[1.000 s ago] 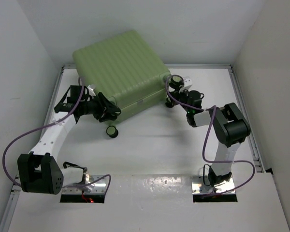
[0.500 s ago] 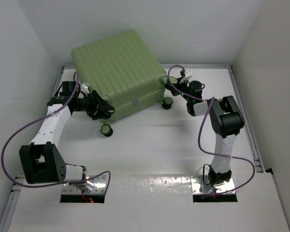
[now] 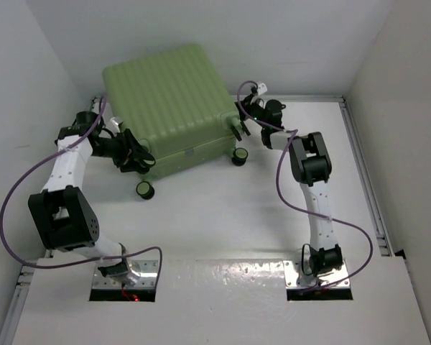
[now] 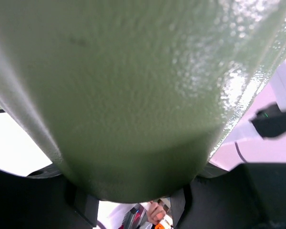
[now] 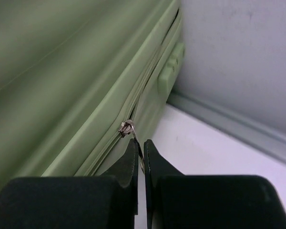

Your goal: Pack the luggage

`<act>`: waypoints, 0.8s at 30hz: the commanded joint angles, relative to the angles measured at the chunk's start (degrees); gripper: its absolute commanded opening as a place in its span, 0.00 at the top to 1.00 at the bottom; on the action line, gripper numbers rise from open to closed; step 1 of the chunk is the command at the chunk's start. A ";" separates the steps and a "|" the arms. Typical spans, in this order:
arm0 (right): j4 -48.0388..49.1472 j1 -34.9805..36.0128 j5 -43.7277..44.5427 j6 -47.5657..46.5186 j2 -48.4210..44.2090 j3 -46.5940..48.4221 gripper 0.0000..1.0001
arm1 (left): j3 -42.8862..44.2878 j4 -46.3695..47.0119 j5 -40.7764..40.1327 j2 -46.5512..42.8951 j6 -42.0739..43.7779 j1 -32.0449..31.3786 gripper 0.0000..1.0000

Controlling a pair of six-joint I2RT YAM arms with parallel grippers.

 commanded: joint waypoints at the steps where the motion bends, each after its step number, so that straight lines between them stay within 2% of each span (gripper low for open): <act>1: 0.64 -4.48 17.06 -0.75 6.52 12.90 1.00 | 1.06 30.71 -17.69 10.10 5.30 4.39 1.00; 2: -0.24 -4.22 16.97 -0.57 8.02 15.38 1.00 | 1.06 31.76 -17.69 11.32 6.00 4.39 1.00; 3: -3.38 -3.43 17.06 -0.14 12.99 23.33 1.00 | 1.58 31.77 -17.17 11.95 6.70 4.39 1.00; 5: -5.69 -2.90 17.24 0.04 16.45 29.35 1.00 | 2.12 33.08 -17.16 13.00 7.40 4.39 1.00; 6: -8.83 -2.03 17.24 -0.13 21.43 37.48 1.00 | 2.12 33.61 -16.64 13.79 7.41 4.39 1.00; 8: -10.79 -1.67 17.15 -0.13 24.28 41.41 1.00 | 2.82 34.41 -16.63 14.41 7.94 4.39 1.00; 10: -10.10 -1.22 16.62 0.57 23.42 39.24 0.96 | 2.82 35.38 -16.11 14.41 7.94 3.86 1.00; 12: -9.05 -1.05 15.22 2.84 20.00 32.41 0.76 | 2.82 35.90 -14.63 14.41 9.16 2.37 0.98; 13: -8.43 -1.75 14.78 3.64 17.11 30.46 0.66 | 2.82 36.43 -13.39 14.41 9.95 1.84 0.85; 14: -7.90 -1.93 14.08 4.26 15.43 24.87 0.58 | 2.82 36.43 -12.34 13.54 10.83 1.84 0.78; 15: -7.12 -2.19 11.99 5.83 9.85 19.25 0.51 | 2.82 36.43 -10.76 12.66 12.32 0.36 0.73; 17: -5.44 -3.07 8.56 6.89 5.68 10.52 0.47 | 1.77 36.43 -9.26 8.29 14.52 -0.19 0.58; 18: -4.05 -3.33 8.01 7.94 -0.69 4.57 0.47 | -0.06 36.43 -8.64 6.52 16.01 -1.14 0.51; 19: -3.86 -3.77 7.23 8.82 -2.67 -1.14 0.47 | -1.21 36.43 -8.64 4.59 16.02 -2.02 0.41; 22: -4.82 -4.30 1.27 11.11 -11.71 -14.33 0.47 | -6.65 36.96 -8.64 -3.67 16.55 -3.69 0.33; 24: -7.53 -4.39 -0.15 12.60 -15.34 -17.27 0.48 | -9.47 36.96 -8.11 -7.89 16.55 -3.70 0.29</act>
